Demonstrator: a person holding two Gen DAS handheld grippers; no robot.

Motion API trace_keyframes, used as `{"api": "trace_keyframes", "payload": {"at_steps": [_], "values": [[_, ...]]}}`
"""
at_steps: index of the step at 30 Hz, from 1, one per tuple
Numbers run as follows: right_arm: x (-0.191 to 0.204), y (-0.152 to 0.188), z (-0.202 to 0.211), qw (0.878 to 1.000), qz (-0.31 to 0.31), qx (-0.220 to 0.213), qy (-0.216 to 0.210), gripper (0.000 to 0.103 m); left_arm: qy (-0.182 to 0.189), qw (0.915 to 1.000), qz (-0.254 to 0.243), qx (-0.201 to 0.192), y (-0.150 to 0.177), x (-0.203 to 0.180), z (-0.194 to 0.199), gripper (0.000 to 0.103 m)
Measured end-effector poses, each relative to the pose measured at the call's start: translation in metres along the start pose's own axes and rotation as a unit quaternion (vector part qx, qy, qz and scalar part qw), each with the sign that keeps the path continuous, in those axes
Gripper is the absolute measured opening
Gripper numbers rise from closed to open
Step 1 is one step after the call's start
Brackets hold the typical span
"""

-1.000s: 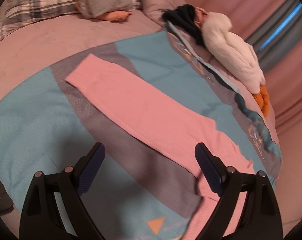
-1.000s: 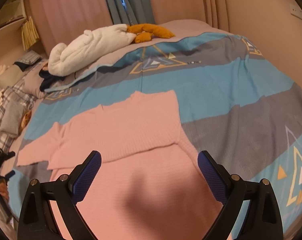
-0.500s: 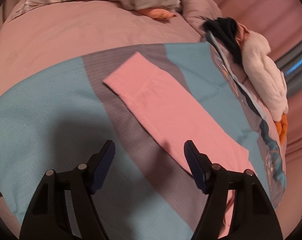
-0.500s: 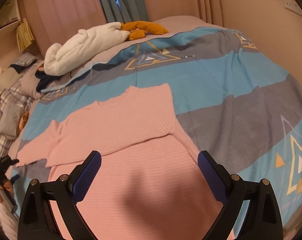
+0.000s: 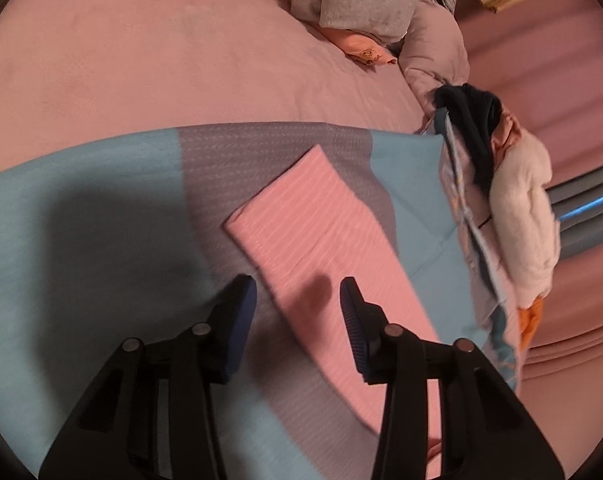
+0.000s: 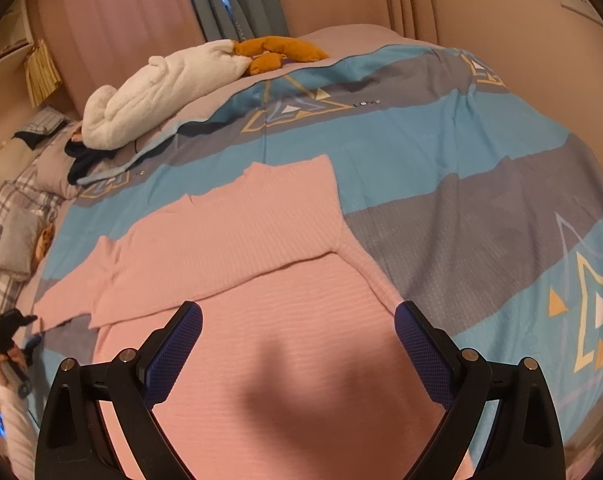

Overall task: Fold small clothes
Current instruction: 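Close the left gripper on the cuff and lift it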

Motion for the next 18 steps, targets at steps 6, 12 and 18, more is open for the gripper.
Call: {"api": "trace_keyframes", "payload": {"at_steps": [6, 12, 18], "values": [[-0.001, 0.001, -0.001, 1.0, -0.003, 0.002, 0.001, 0.096, 0.009, 0.9998, 0.016, -0.003, -0.001, -0.004, -0.012, 0.014], [-0.006, 0.0, 0.004, 1.0, -0.002, -0.005, 0.013, 0.096, 0.009, 0.9993, 0.001, -0.036, -0.004, -0.026, 0.0, 0.008], [-0.011, 0.0, 0.008, 1.0, -0.012, -0.011, 0.013, 0.096, 0.041, 0.9954, -0.049, -0.071, -0.001, -0.077, 0.034, 0.008]]}}
Point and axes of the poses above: each gripper's, at about its wrist camera, not at the fingertips, and z roughly against the way its jaws point, x to its left, y to its underside, the point moved 6 cm from there along -z, roughly the way its jaws point, and after that the axes turned 4 degrees about -x, right-handed, at the moved point
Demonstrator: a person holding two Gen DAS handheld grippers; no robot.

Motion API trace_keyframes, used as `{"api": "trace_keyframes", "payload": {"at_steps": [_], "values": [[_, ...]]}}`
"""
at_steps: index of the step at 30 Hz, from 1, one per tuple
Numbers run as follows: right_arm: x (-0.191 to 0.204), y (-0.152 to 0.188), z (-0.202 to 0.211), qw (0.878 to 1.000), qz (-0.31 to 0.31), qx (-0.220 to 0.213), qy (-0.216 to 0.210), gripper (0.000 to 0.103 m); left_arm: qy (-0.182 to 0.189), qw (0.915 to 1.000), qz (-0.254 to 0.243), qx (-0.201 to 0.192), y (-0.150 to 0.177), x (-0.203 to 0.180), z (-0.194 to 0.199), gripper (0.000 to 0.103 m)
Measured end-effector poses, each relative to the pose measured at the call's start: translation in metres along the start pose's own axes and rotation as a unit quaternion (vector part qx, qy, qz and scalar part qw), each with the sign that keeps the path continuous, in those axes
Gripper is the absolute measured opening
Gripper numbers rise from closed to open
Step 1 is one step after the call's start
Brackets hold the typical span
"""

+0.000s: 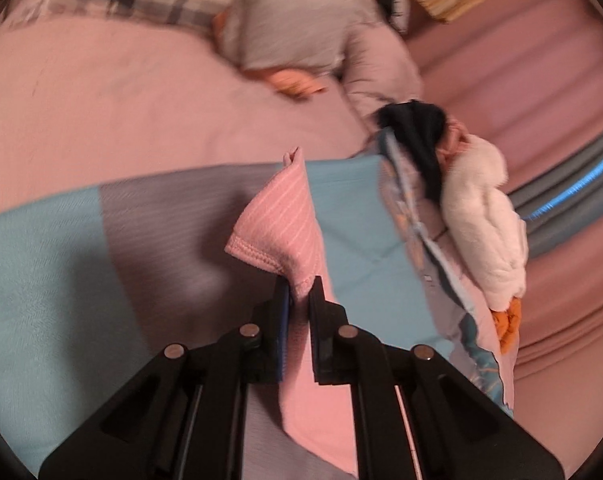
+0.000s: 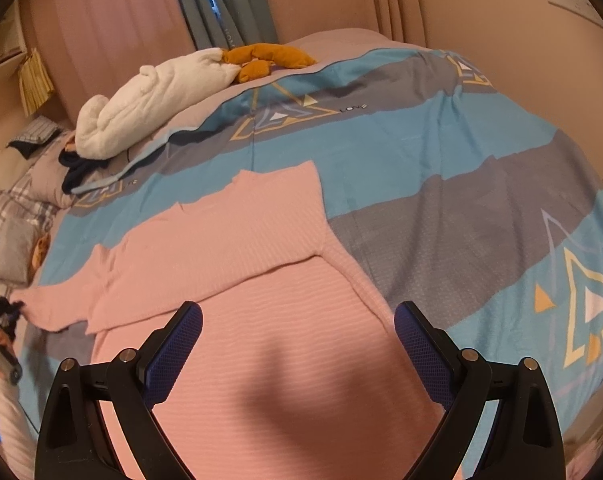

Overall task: Fold small clothes
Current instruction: 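Close the left gripper on the cuff and lift it, then carry the sleeve across the sweater body with the left gripper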

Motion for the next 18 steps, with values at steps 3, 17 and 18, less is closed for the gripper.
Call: {"api": "trace_keyframes", "payload": {"at_steps": [3, 17, 18], "values": [[-0.001, 0.0, 0.002, 1.0, 0.0, -0.002, 0.0, 0.096, 0.026, 0.9994, -0.02, -0.008, 0.0, -0.028, 0.014, 0.008], [-0.001, 0.0, 0.006, 1.0, 0.004, -0.011, -0.002, 0.096, 0.11, 0.9824, -0.15, 0.014, 0.053, -0.148, 0.054, 0.008], [-0.001, 0.0, 0.006, 1.0, 0.004, -0.011, -0.003, 0.096, 0.116, 0.9803, -0.159, 0.019, 0.06, -0.155, 0.055, 0.008]]}}
Point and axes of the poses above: each gripper's, at about its wrist camera, not at the fingertips, and z roughly against the way its jaws point, x to its left, y to its underside, the point moved 6 cm from there along -z, roughly the way its jaws point, and after that the axes turned 4 degrees about -x, right-handed, at the moved point
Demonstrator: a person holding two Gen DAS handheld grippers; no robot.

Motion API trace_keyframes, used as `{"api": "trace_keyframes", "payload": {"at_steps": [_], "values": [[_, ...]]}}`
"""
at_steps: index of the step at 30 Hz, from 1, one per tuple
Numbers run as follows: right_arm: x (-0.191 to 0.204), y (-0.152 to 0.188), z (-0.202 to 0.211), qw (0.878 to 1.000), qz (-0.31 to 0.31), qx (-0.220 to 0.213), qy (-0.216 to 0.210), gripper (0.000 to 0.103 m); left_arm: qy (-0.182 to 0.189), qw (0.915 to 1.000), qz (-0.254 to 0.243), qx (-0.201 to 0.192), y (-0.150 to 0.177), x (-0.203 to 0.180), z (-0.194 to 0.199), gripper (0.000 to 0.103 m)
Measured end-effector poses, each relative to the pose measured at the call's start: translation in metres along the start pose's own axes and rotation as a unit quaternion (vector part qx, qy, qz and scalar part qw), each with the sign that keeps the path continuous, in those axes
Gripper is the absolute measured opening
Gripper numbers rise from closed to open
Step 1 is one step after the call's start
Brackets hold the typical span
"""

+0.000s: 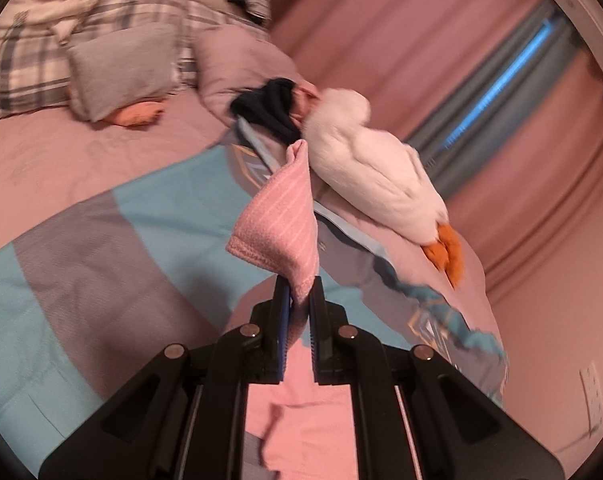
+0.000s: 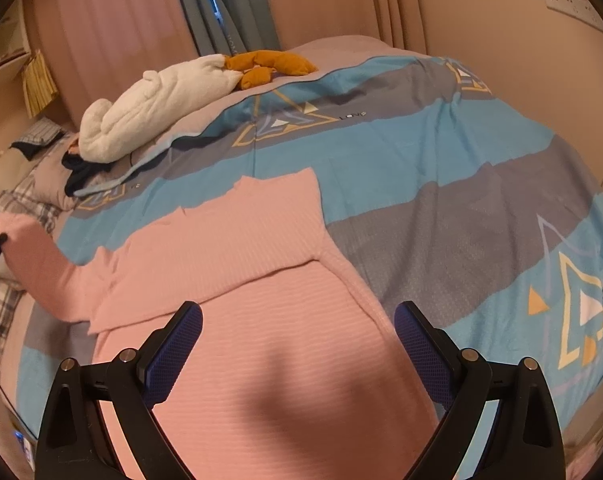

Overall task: Fold small clothes
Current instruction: 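Carry the sleeve across the sweater body with the left gripper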

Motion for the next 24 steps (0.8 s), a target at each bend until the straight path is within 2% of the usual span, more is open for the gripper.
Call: {"api": "trace_keyframes", "payload": {"at_steps": [10, 16, 24], "values": [[-0.002, -0.001, -0.001, 1.0, -0.006, 0.003, 0.002, 0.096, 0.048, 0.9939, -0.079, 0.061, 0.052, -0.068, -0.017, 0.008], [-0.008, 0.002, -0.001, 1.0, -0.017, 0.006, 0.003, 0.096, 0.058, 0.9846, -0.133, 0.097, 0.092, -0.098, -0.03, 0.008], [-0.01, 0.003, -0.002, 1.0, -0.021, 0.007, 0.003, 0.096, 0.065, 0.971, -0.174, 0.15, 0.14, -0.116, -0.05, 0.009]]}}
Point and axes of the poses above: each gripper's, at about its wrist camera, not at the fingertips, and z roughly against the way its jaws point, x to its left, y to its underside, the point moved 6 cm from there along -z, roughly the way its jaws point, and after that the axes turned 4 degrees about -x, right-handed, at the moved point
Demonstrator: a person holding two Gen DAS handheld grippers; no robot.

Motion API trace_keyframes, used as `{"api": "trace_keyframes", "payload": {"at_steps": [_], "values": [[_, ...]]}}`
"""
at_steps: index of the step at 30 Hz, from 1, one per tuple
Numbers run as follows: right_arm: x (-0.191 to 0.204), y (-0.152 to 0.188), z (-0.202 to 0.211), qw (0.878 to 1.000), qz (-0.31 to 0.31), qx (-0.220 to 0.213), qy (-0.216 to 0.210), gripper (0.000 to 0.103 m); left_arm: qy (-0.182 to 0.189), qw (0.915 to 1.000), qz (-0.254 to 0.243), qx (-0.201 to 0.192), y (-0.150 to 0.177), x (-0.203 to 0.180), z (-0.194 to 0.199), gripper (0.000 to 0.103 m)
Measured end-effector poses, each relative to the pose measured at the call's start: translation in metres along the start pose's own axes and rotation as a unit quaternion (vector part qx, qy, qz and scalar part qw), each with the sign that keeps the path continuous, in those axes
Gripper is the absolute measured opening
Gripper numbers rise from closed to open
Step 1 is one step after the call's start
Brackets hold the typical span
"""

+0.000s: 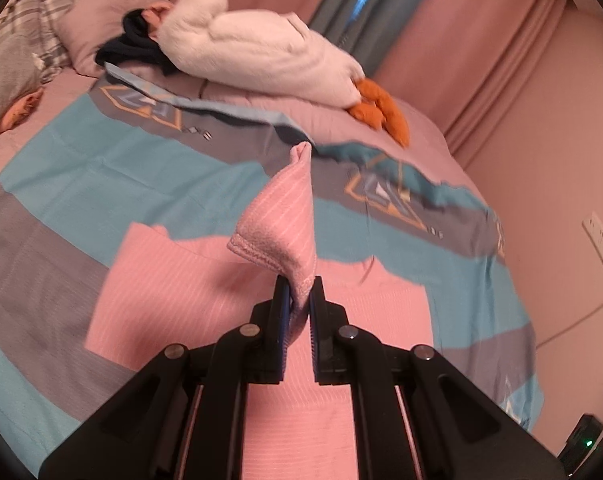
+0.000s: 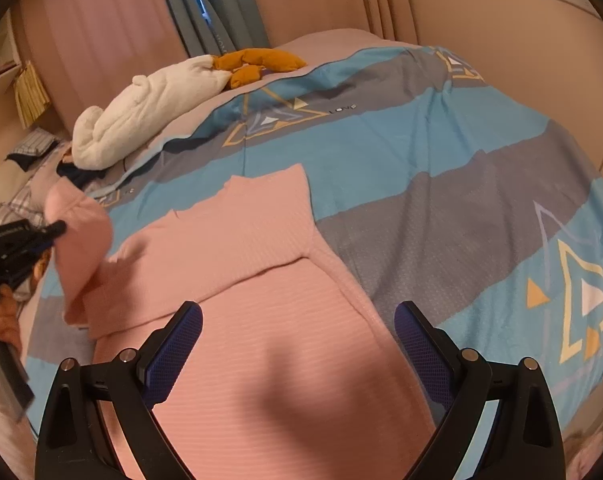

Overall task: Fold small clothes
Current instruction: 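Carry the sleeve across the sweater body with the left gripper, then lower the sleeve onto the body and open the left gripper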

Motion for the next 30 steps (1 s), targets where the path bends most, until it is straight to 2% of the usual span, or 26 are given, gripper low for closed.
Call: {"api": "trace_keyframes", "payload": {"at_steps": [7, 13, 22, 27, 30], "values": [[-0.005, 0.003, -0.002, 1.0, -0.006, 0.006, -0.001, 0.096, -0.018, 0.9975, -0.045, 0.051, 0.037, -0.01, -0.035, 0.009], [-0.009, 0.008, -0.006, 1.0, -0.011, 0.013, 0.0, 0.096, -0.026, 0.9931, -0.063, 0.096, 0.069, -0.011, -0.06, 0.009], [-0.014, 0.012, -0.006, 1.0, -0.016, 0.019, 0.002, 0.096, -0.035, 0.9868, -0.07, 0.142, 0.101, -0.008, -0.085, 0.011], [-0.016, 0.013, -0.009, 1.0, -0.02, 0.022, 0.002, 0.096, -0.037, 0.9852, -0.07, 0.152, 0.111, -0.007, -0.091, 0.011], [-0.016, 0.013, -0.009, 1.0, -0.02, 0.023, 0.001, 0.096, -0.029, 0.9843, -0.074, 0.157, 0.113, -0.009, -0.092, 0.02]]}}
Point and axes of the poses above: each gripper's, at about its wrist camera, not at the fingertips, and z roughly against the way its jaws point, x to its left, y to its underside, the point moved 6 cm from there along -z, roughly the way its jaws point, and after that the axes turned 4 degrees about -x, right-handed, at the moved point
